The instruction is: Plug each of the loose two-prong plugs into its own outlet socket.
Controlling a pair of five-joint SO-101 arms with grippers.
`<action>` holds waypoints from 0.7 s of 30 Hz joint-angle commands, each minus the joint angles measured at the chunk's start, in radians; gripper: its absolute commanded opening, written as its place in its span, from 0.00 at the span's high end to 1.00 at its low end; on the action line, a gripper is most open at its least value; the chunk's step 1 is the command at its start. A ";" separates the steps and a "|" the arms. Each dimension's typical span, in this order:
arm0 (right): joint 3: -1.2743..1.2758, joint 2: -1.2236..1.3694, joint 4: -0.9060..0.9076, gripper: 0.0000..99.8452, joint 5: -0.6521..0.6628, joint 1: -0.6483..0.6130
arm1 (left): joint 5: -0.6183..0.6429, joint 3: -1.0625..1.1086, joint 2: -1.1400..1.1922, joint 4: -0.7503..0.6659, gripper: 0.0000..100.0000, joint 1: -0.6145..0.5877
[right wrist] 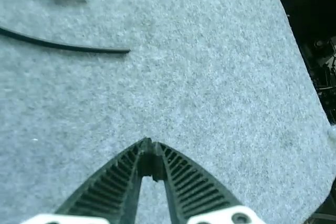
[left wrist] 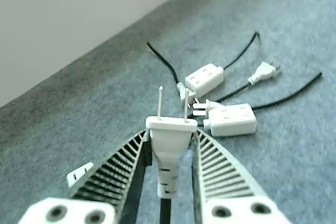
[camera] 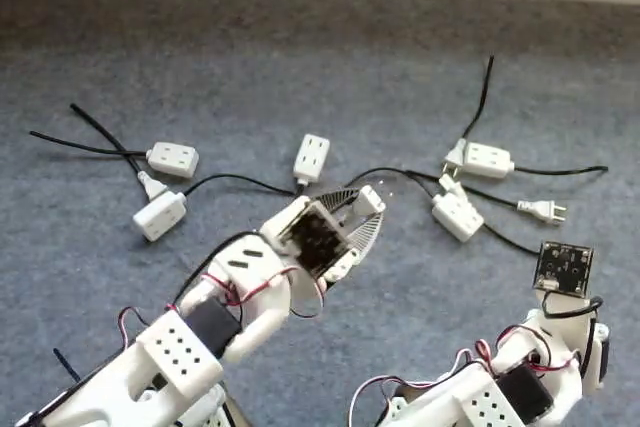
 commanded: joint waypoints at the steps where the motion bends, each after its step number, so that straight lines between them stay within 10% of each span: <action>1: 0.004 -0.005 -0.025 0.99 -0.048 -0.061 | 0.046 0.090 -0.067 -0.229 0.99 -0.013; 21: -0.331 -0.004 0.228 0.99 -0.356 -0.429 | 0.046 0.318 -0.068 -0.535 0.99 -0.013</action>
